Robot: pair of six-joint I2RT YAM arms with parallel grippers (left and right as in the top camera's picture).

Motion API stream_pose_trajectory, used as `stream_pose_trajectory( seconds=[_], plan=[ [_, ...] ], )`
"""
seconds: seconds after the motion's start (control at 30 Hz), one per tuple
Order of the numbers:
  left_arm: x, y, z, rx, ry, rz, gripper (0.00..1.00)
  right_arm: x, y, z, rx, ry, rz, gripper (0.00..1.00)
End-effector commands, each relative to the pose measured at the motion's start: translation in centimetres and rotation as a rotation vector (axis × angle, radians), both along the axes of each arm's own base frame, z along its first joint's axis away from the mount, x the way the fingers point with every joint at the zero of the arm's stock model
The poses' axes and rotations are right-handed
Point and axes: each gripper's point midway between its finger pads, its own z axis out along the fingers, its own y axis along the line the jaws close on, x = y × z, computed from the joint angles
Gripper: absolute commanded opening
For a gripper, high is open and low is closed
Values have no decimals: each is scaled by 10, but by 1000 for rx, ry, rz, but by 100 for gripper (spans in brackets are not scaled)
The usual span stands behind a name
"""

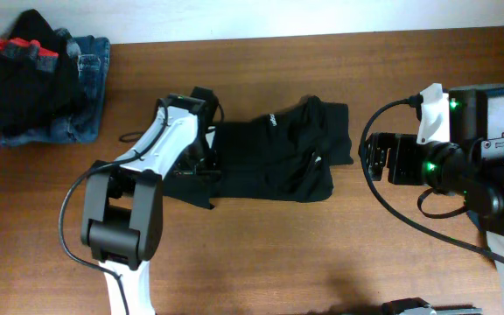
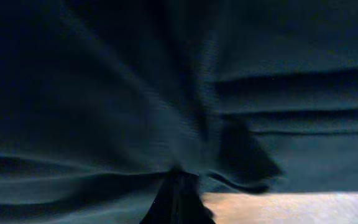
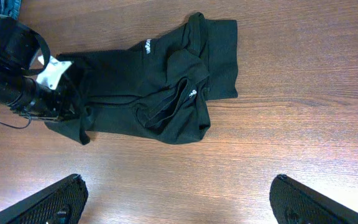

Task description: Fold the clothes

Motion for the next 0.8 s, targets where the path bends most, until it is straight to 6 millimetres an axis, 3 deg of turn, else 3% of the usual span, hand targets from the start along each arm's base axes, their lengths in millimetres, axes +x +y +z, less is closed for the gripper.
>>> stream_pose_trajectory(
  seconds=[0.0, 0.2, 0.4, 0.6, 0.77],
  plan=[
    [-6, -20, 0, -79, 25, -49, 1, 3, -3, 3, -2, -13, -16, 99],
    [2, -26, 9, -100, -6, -109, 1, 6, -2, 0, -4, 0, -16, 99],
    [33, -24, 43, -75, -110, -112, 1, 9, -2, -4, -6, 18, -16, 99],
    [76, 12, 74, 152, -295, -22, 1, 12, -3, -7, -13, 26, -18, 99],
    [91, 35, 69, 192, -326, 72, 1, 13, -3, -8, -14, 30, -18, 99]
  ],
)
